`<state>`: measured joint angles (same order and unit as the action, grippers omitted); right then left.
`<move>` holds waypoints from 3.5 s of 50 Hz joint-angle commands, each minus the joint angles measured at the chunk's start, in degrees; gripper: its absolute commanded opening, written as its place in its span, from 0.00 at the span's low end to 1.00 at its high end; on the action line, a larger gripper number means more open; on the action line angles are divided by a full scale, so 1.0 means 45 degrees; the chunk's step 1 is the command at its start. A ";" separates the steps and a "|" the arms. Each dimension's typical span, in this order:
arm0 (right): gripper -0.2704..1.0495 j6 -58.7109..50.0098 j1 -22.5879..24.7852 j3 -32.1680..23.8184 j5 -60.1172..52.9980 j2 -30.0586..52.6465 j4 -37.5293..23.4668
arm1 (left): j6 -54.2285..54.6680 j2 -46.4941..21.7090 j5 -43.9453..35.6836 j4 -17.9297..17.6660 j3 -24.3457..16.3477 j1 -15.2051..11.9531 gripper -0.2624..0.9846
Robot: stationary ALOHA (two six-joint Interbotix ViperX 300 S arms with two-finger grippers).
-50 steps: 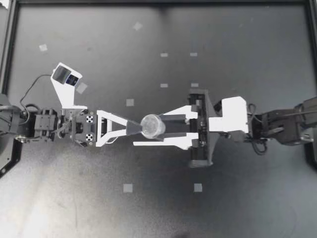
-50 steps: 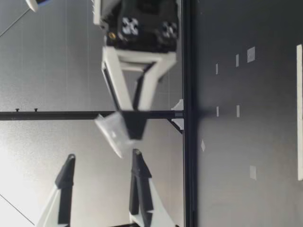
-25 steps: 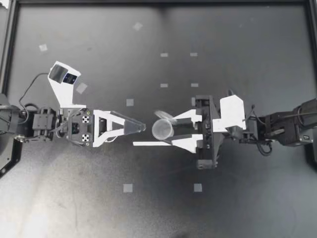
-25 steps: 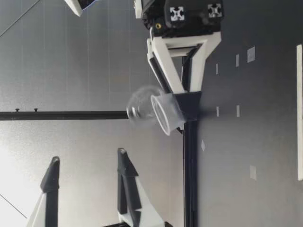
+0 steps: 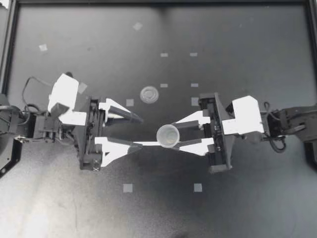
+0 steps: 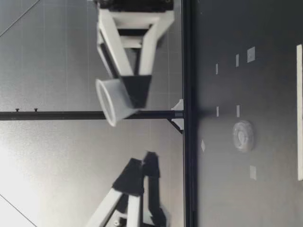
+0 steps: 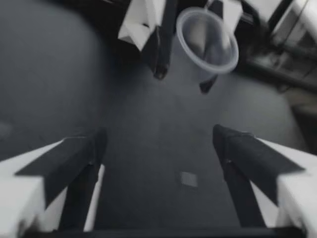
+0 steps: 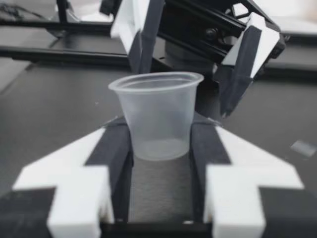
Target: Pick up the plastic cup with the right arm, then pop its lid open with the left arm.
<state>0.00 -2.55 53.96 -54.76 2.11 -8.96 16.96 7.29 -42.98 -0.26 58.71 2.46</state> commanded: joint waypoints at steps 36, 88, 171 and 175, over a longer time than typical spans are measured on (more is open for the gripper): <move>0.48 0.0352 0.0059 0.0996 -0.0762 -0.1543 0.0000 | -0.2812 0.0059 -0.0234 -0.0078 -0.0664 0.0000 0.83; 0.48 0.0254 0.0059 0.0977 -0.0762 -0.1465 0.0020 | -0.2793 -0.0020 -0.0234 -0.0078 -0.0664 0.0000 0.83; 0.48 0.0234 0.0059 0.0879 -0.0723 -0.1172 0.0020 | -0.2773 -0.0137 -0.0176 -0.0078 -0.0664 0.0000 0.83; 0.48 0.0234 0.0059 0.0879 -0.0742 -0.1172 0.0000 | -0.2773 -0.0156 -0.0156 -0.0078 -0.0664 0.0000 0.83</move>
<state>1.14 -2.46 58.97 -57.57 -2.72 -8.96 4.39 6.15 -43.33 -0.53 56.87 2.46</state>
